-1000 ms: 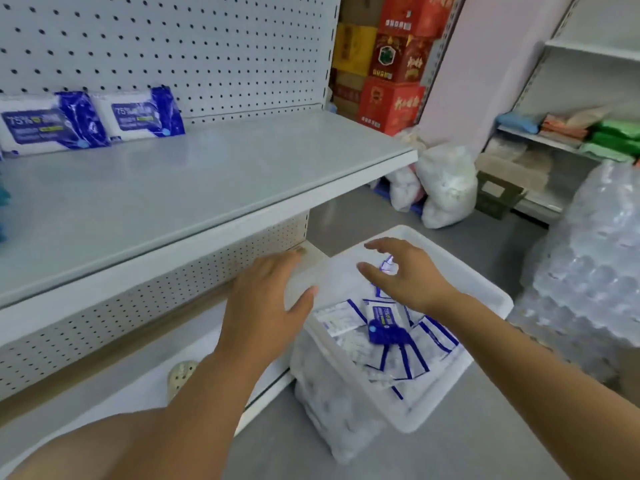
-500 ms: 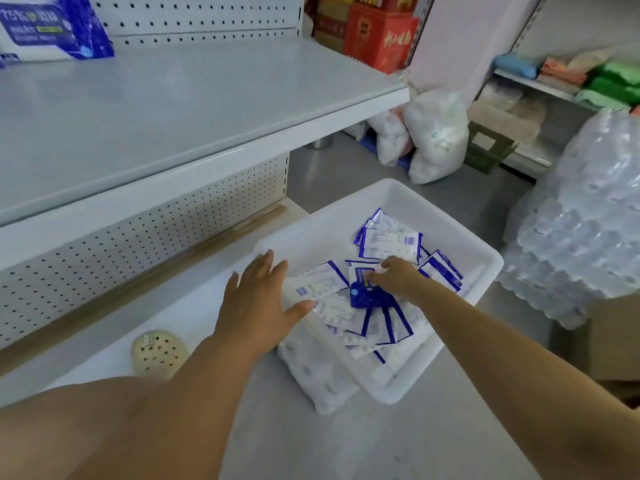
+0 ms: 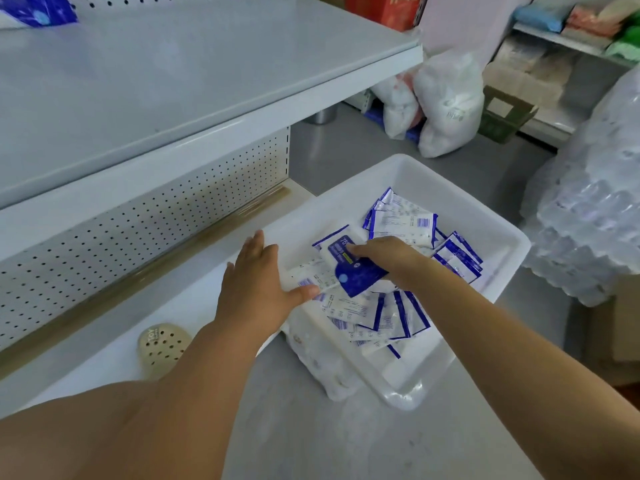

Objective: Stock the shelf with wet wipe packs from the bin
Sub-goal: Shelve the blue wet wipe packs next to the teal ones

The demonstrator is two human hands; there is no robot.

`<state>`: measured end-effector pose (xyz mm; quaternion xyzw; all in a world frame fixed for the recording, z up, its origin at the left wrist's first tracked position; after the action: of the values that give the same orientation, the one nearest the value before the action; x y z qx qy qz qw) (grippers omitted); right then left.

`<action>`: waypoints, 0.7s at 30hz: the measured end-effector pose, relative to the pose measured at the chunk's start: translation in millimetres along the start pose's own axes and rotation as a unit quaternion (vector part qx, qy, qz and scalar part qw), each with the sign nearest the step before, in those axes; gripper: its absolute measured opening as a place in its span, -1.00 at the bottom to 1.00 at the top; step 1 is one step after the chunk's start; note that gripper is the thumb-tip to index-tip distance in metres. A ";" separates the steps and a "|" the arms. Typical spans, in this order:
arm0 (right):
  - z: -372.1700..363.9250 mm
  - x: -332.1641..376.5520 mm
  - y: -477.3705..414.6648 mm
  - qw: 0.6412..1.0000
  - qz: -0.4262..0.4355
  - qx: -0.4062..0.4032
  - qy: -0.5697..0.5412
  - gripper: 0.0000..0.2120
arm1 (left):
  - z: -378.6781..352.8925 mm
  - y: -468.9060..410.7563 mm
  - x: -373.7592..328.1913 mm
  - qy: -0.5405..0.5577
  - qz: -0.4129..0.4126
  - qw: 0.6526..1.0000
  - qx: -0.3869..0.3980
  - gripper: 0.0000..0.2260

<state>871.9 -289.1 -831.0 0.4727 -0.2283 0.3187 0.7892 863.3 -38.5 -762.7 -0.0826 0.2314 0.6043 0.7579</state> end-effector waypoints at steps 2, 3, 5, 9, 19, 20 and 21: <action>-15.2 1.6 -3.3 0.998 0.004 0.015 0.061 -0.61 | 0.0 0.6 -1.1 0.008 -0.001 1.000 0.000 -0.13; -21.1 2.8 -3.6 0.996 0.004 0.018 0.083 -0.56 | -0.1 1.0 -0.7 0.009 -0.002 1.000 0.003 -0.14; -30.4 5.6 -6.6 0.997 0.002 0.024 0.077 -0.51 | 1.3 2.1 1.2 0.010 -0.003 1.000 0.005 -0.16; -32.7 5.2 -6.8 0.999 -0.013 0.030 0.038 -0.45 | 4.5 3.1 4.6 0.020 -0.013 1.000 0.008 -0.22; 4.8 11.5 52.1 0.950 0.024 0.059 -0.306 -0.64 | 28.0 11.1 -9.3 0.174 0.034 0.983 -0.051 -0.47; 6.3 16.2 59.5 0.941 0.032 0.066 -0.332 -0.64 | 34.1 12.9 -14.1 0.199 0.036 0.978 -0.058 -0.52; 6.6 22.3 67.3 0.930 0.044 0.078 -0.356 -0.63 | 38.4 14.1 -18.5 0.228 0.037 0.971 -0.057 -0.56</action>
<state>838.6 -265.0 -772.9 0.6049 -0.4892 0.1804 0.6019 856.4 -35.6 -718.5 -0.2524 0.3659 0.6097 0.6563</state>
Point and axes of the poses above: each hand's wrist, its own y-axis away from the middle knuckle, its own z-axis out of the back of the hand, x = y × z, the point moved 10 cm from there along -y, towards the middle knuckle, and after that the axes turned 4 degrees about -y, right-handed, at the moved point
